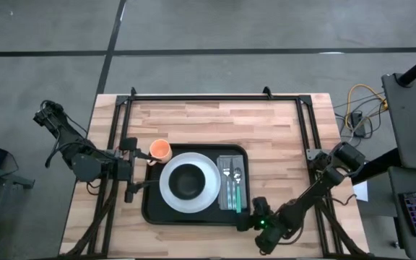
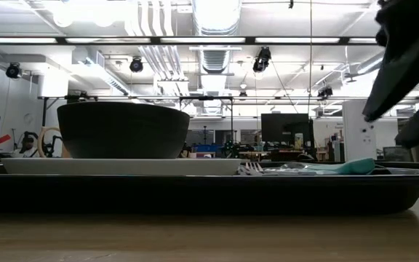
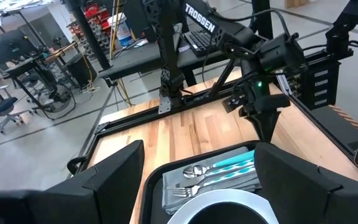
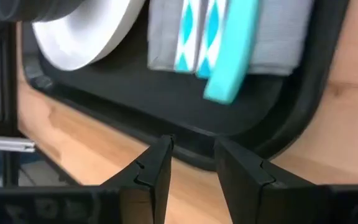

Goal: Set up tray
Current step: Adjust the light orange mug on the black serving tray

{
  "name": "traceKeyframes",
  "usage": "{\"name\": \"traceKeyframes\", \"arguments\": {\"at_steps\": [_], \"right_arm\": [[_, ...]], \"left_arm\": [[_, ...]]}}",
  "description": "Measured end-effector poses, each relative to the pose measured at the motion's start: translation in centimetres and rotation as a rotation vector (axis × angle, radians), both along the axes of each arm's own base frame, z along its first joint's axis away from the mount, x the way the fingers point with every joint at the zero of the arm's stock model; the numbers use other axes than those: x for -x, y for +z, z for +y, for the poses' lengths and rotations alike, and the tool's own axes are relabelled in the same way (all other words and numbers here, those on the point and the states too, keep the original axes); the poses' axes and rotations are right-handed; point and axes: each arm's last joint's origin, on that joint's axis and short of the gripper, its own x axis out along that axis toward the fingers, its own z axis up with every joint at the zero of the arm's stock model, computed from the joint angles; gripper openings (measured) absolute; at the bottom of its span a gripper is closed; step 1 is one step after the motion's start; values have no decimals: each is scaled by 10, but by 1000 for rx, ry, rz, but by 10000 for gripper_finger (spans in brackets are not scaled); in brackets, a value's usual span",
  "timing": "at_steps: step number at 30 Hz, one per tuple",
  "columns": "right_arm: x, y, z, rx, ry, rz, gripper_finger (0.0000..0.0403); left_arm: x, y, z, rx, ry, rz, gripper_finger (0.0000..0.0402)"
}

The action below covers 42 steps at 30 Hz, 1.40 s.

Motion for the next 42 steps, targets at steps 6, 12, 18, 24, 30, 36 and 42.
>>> {"name": "traceKeyframes", "arguments": {"at_steps": [6, 12, 18, 24, 30, 36, 42], "right_arm": [[-2, 14, 11, 78, 116, -18, 103], [36, 40, 21, 416, 147, -146, 76], [97, 49, 18, 702, 162, -290, 60], [118, 44, -3, 938, 212, -364, 59], [136, 36, -36, 1028, 255, -351, 59], [162, 32, -60, 1073, 321, -407, 59], [178, 33, -72, 1146, 372, -485, 59]], "left_arm": [[2, -3, -1, 31, -1, 19, 281], [24, 3, 12, 154, -25, -9, 281], [38, 4, 23, 182, -71, -101, 281], [32, 4, 18, 104, -81, -338, 281], [22, -15, 29, 75, 17, -393, 281], [5, -43, 44, 151, -59, -352, 281], [-14, -67, 59, 241, -63, -280, 281]]}}
